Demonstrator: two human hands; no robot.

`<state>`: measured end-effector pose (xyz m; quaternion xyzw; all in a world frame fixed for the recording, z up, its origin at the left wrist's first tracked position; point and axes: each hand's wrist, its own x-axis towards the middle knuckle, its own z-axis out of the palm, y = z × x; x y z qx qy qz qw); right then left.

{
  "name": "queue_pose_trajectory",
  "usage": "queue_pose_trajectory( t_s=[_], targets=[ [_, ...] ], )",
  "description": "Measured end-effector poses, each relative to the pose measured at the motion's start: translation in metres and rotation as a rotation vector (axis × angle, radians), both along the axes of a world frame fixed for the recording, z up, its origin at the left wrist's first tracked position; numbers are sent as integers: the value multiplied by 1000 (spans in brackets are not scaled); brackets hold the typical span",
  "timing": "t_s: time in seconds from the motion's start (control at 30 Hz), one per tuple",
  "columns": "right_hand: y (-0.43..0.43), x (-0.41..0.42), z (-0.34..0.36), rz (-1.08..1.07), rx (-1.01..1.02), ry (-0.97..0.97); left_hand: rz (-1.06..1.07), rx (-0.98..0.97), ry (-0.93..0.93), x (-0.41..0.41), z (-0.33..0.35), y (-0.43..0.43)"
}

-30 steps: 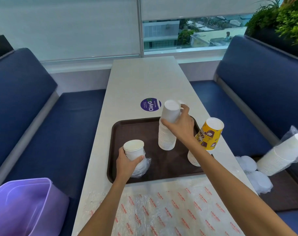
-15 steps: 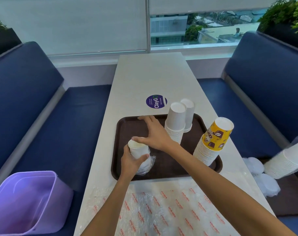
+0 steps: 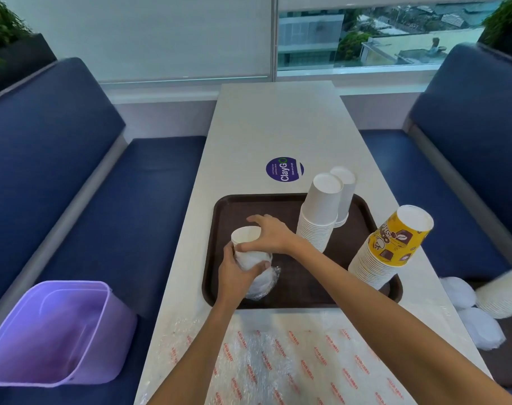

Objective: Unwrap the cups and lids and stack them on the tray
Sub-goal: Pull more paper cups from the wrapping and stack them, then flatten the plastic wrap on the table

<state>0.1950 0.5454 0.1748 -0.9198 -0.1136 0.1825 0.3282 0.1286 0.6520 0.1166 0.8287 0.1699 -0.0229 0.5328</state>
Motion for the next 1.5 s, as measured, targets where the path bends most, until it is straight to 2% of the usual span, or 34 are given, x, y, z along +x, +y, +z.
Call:
queue_pose_trajectory(
  t_s=[0.2, 0.33, 0.4, 0.53, 0.7, 0.83, 0.93, 1.0, 1.1, 1.2, 1.33, 1.5],
  targets=[
    [0, 2, 37, -3, -16, -97, -30, 74, -87, 3, 4, 3],
    [-4, 1, 68, -22, 7, -169, -30, 32, -177, 3, 12, 8],
    [-9, -1, 80, 15, -22, -147, -20, 24, -231, 4, 18, 8],
    [-22, -9, 100, 119, -211, -65, -60, 26, -289, 5, 26, 11],
    [-23, -22, 120, 236, -518, -53, -68, 13, -302, -3, 36, 8],
    [-21, -32, 119, 258, -606, -52, -77, 10, -336, -5, 49, 7],
    [-27, -35, 125, 206, -493, -71, -61, 0, -361, -6, 54, 9],
    [-36, -34, 131, 112, -304, -119, -57, -13, -371, -6, 53, 11],
    [-52, -31, 139, -165, 51, -289, -42, -24, -381, -9, 52, 13],
    [-67, -26, 138, -428, 266, -465, -29, -29, -376, -11, 54, 11],
    [-82, -16, 115, -580, 296, -472, -22, -27, -375, -10, 57, 10],
    [-87, -12, 82, -656, 271, -407, -17, -17, -352, -9, 58, 9]
  ],
)
